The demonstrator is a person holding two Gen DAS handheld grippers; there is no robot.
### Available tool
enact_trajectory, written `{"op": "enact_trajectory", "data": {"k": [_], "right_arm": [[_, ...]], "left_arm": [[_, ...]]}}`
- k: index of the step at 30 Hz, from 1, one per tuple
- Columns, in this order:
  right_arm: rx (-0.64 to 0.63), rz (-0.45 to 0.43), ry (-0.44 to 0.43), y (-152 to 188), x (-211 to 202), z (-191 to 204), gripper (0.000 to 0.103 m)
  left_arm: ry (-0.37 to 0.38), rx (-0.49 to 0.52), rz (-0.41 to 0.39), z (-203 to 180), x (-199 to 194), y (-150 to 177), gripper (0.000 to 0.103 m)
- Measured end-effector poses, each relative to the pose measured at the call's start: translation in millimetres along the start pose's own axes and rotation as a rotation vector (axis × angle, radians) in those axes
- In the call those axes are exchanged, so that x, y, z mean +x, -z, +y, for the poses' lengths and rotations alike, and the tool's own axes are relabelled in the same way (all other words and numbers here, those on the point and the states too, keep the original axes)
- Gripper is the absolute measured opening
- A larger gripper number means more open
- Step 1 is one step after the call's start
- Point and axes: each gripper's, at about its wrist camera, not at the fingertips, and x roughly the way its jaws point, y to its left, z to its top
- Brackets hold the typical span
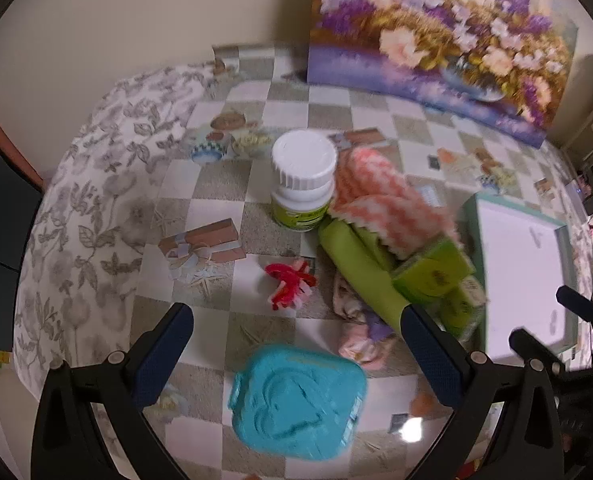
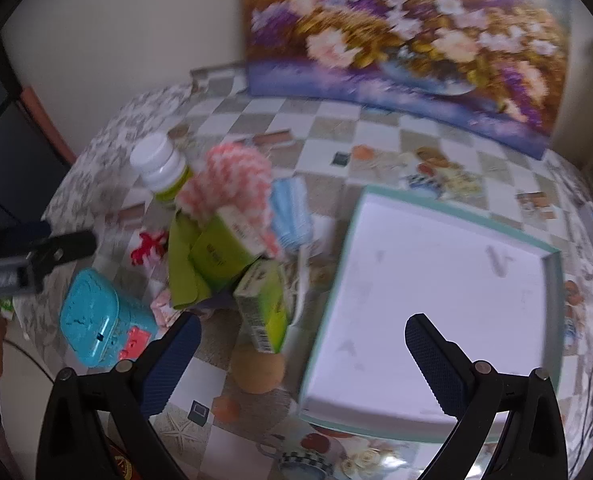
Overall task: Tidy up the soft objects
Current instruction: 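Grasp the red pipe-cleaner toy with the left tool while the right tool grasps a green tissue box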
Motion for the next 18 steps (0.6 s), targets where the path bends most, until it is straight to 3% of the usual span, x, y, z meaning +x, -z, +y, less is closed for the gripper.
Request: {"op": "enact_trajectory", "data": {"k": [6,9,15,18], "right_arm": [[-0.055,0.013,0.009,1.2,22.0,12.1,0.103],[-0.087,0.02,-0.007,2.5,31.4,17.3,0.097],[-0.105,0.047,-0.01,4.2,51.4,20.1,0.08],[-0.103,0.064,-0.031,4.3,58.7,19.7,0.062]], "left_arm": [[-0.019,0.018,0.09,14.0,38.6,-16.4,0.102],[-0.05,0.06,0.135,13.3,54.5,-21.4,0.089],[-0.053,0.128,0.197,6.2,77.5,-25.2,0.081],[-0.048,0.133,0.238,5.4,93.1,-25.9,0.065]]}}
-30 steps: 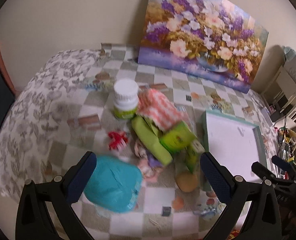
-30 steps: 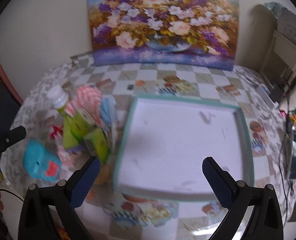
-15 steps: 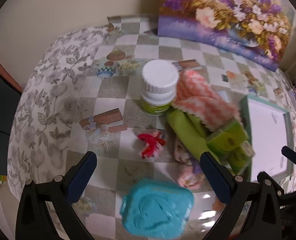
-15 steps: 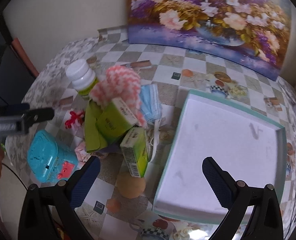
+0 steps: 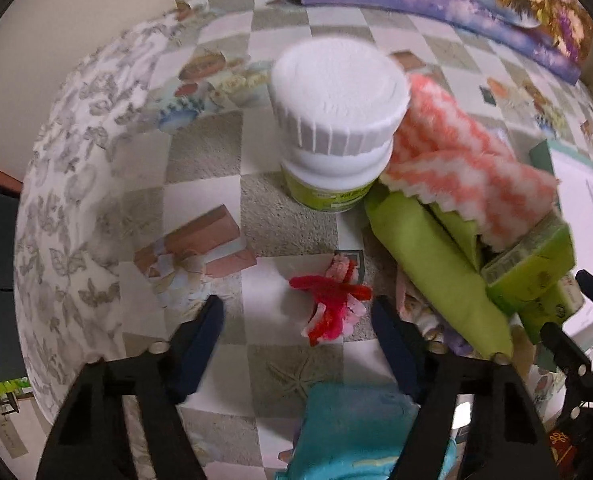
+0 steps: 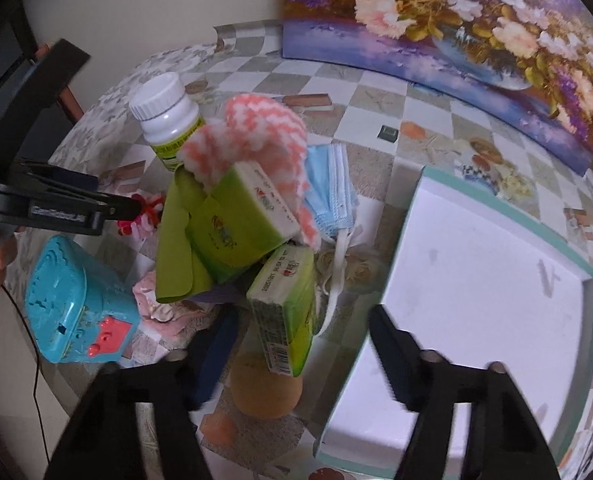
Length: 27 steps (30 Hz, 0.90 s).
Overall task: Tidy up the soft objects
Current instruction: 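Grasp the red pipe-cleaner toy with the left tool while the right tool grasps a green tissue box, then carry both items over the white tray and open both tools to drop them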
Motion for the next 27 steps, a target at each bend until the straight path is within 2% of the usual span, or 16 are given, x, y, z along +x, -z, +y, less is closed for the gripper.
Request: {"op": "enact_trajectory", "data": {"k": [1,5,7,9,11,21,27], "right_arm": [[-0.002,0.004,-0.001,-0.6,1.5,-0.1,0.057],[-0.009,0.007,-0.03,-0.6,3.7,0.5,0.042],[-0.012,0.008,-0.038,-0.6,4.0,0.7,0.036],[-0.012,0.007,-0.042,-1.2,4.0,0.1,0.033],[-0.008,0.008,-0.053,-1.6,3.0,-0.8,0.027],[0.076,-0.036,-0.114,0.0,-25.9,-18.5,0.025],[0.141,-0.117,-0.103,-1.4,-64.8,-36.6,0.025]], "left_arm": [[0.011,-0.004,0.015,0.6,4.4,-1.4,0.057],[0.081,-0.025,0.045,3.1,16.0,-2.6,0.043],[0.124,-0.037,0.046,4.1,16.0,-3.7,0.027],[0.138,-0.046,0.047,3.1,16.2,-3.8,0.021],[0.132,-0.065,0.04,3.9,17.0,-4.4,0.02],[0.108,-0.204,-0.007,15.2,-12.4,17.0,0.017],[0.09,-0.265,-0.149,3.4,-80.5,36.3,0.017]]}}
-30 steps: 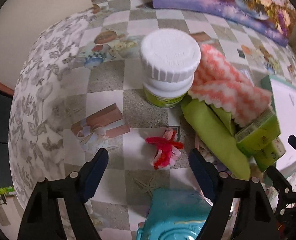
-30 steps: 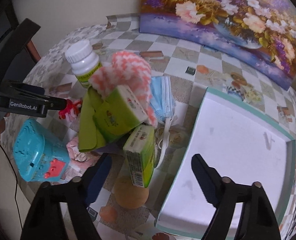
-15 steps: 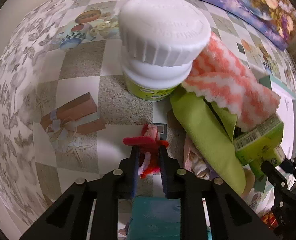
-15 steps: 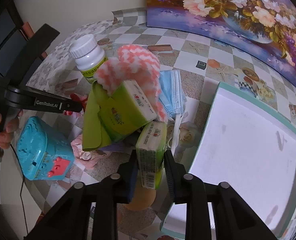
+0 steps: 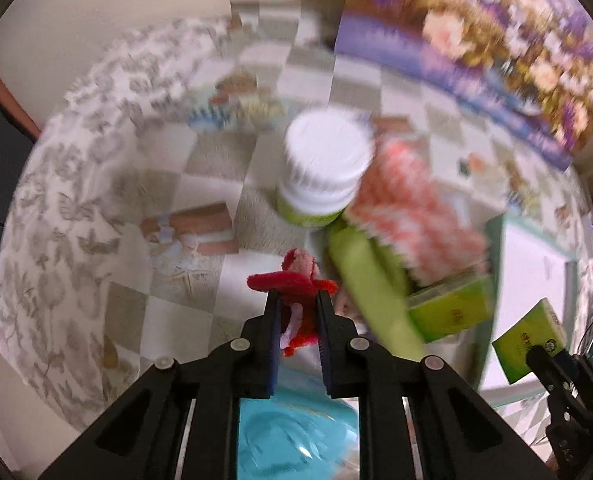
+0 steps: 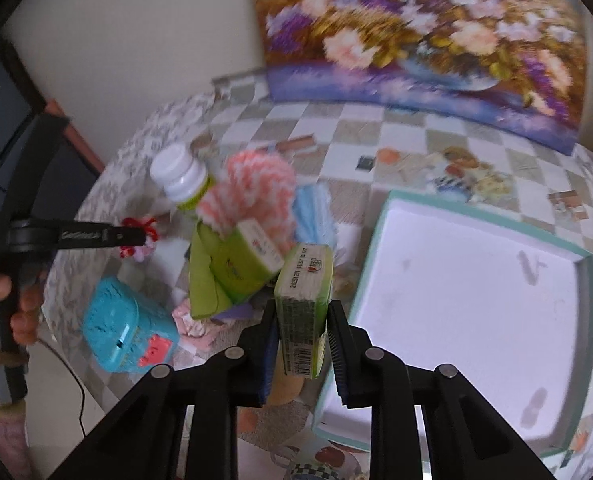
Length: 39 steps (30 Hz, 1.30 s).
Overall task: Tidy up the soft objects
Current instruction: 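Carry both items over the white tray and open both tools to drop them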
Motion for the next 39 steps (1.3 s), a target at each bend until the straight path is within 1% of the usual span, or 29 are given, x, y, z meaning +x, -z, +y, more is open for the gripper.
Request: {"op": "enact_trajectory", "data": {"k": [1,5,7,9,10,13,16,20,24,26,28,29,30,31,32,33,34,35,36,37,38,39], "right_arm": [[0.013,-0.014,0.004,-3.2,-6.0,-3.1,0.025],[0.062,-0.071,0.057,-8.6,-27.6,-20.0,0.025],[0.09,-0.095,0.078,-9.2,-36.3,-31.6,0.025],[0.114,-0.113,0.117,-7.5,-42.1,-44.7,0.025],[0.13,-0.12,0.135,-5.6,-44.9,-54.3,0.025],[0.197,-0.135,0.188,3.0,-49.9,-87.9,0.025],[0.27,-0.133,0.276,12.0,-51.0,-125.4,0.025],[0.379,-0.093,0.369,27.4,-46.8,-175.6,0.025],[0.489,-0.057,0.41,41.9,-43.7,-215.4,0.025],[0.523,-0.047,0.419,48.6,-45.0,-224.7,0.026],[0.534,-0.036,0.433,50.8,-45.7,-229.2,0.027],[0.538,-0.034,0.437,51.5,-46.8,-231.0,0.029],[0.547,-0.031,0.439,52.4,-47.9,-231.7,0.03],[0.554,-0.03,0.439,53.1,-48.7,-231.8,0.035],[0.559,-0.031,0.437,53.6,-49.9,-231.8,0.044],[0.559,-0.034,0.437,52.5,-50.2,-231.1,0.049],[0.557,-0.035,0.438,52.0,-50.6,-229.5,0.056],[0.553,-0.036,0.439,51.3,-50.8,-227.6,0.057],[0.548,-0.037,0.439,50.9,-51.3,-225.4,0.058],[0.545,-0.039,0.437,50.3,-51.1,-223.6,0.06],[0.55,-0.04,0.43,49.8,-51.1,-221.8,0.065],[0.543,-0.051,0.429,49.3,-51.7,-218.7,0.067]], "left_arm": [[0.006,0.003,-0.029,-9.6,-12.2,-0.4,0.017],[0.027,0.025,-0.102,-51.6,-33.6,-7.4,0.017],[0.047,0.046,-0.125,-80.2,-40.4,-6.8,0.017],[0.068,0.073,-0.13,-107.3,-37.8,-2.7,0.017],[0.088,0.091,-0.12,-125.4,-33.0,0.6,0.017],[0.127,0.119,-0.085,-163.1,-17.1,8.3,0.017],[0.132,0.142,-0.074,-200.1,-2.0,16.9,0.017],[0.142,0.174,-0.074,-241.7,23.0,21.5,0.017],[0.141,0.201,-0.075,-268.6,38.9,24.3,0.018],[0.16,0.201,-0.083,-275.5,44.3,26.7,0.018],[0.156,0.218,-0.08,-279.8,50.7,29.3,0.02],[0.147,0.225,-0.078,-280.4,53.2,30.1,0.021],[0.135,0.226,-0.078,-279.4,54.8,30.5,0.029],[0.13,0.222,-0.08,-277.4,54.9,30.2,0.045],[0.126,0.215,-0.08,-274.9,54.6,29.4,0.054],[0.122,0.2,-0.081,-271.3,53.3,28.1,0.064],[0.123,0.189,-0.082,-268.5,51.8,27.0,0.066],[0.127,0.176,-0.084,-264.4,49.4,25.4,0.067],[0.127,0.165,-0.085,-261.3,47.7,24.7,0.072],[0.128,0.149,-0.091,-255.9,44.2,23.7,0.079],[0.129,0.139,-0.098,-252.2,41.7,23.4,0.082],[0.125,0.131,-0.105,-248.8,39.4,23.2,0.085]]}}
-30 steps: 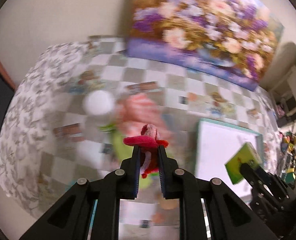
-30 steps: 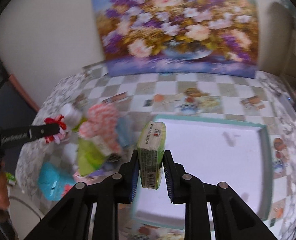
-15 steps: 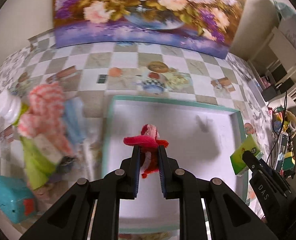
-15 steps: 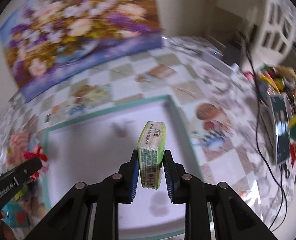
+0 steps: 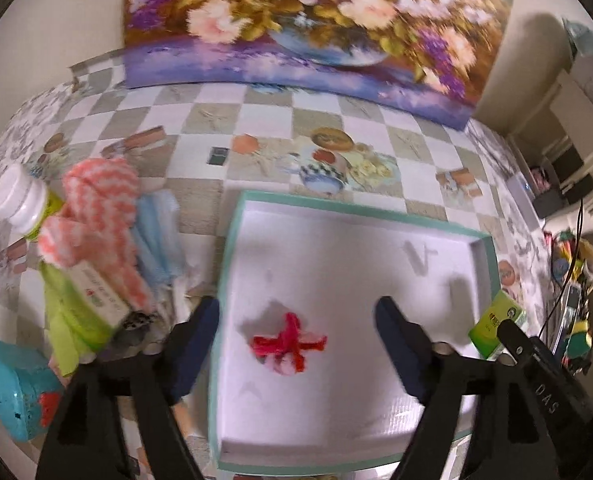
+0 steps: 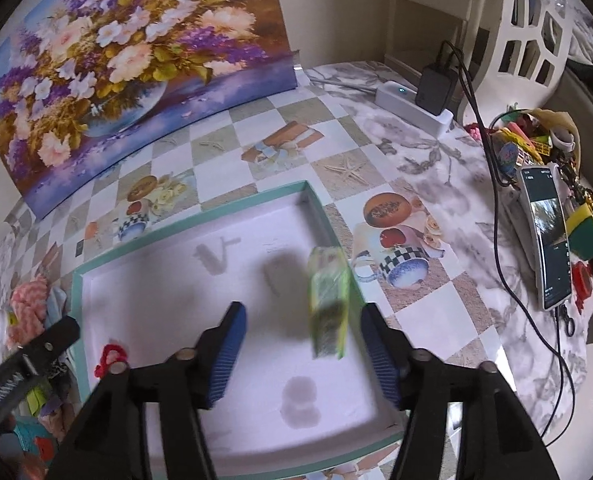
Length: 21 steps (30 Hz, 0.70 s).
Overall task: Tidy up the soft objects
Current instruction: 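Carry both items over the white tray and open both tools to drop them, then move both tools back to the pile toward the green cloth and tissue box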
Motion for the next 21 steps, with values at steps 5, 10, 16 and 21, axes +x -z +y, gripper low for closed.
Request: {"op": "enact_trajectory", "data": {"k": [5,10,16,21], "right_arm": [[-0.022,-0.057,-0.022,2.8,-7.9,11.9,0.092],[-0.03,-0.089,-0.076,6.3,-11.4,23.0,0.103],[-0.032,-0.11,-0.115,10.6,-14.0,32.5,0.103],[-0.041,-0.132,-0.172,15.3,-13.3,40.7,0.103]], "left_arm": [[-0.036,-0.042,-0.041,22.4,-15.1,1.1,0.088],[-0.047,-0.095,-0.078,48.0,-27.8,0.3,0.091],[-0.051,-0.143,-0.104,70.6,-30.7,-1.5,0.101],[-0.057,-0.157,-0.14,82.1,-32.7,-2.2,0.101]]}}
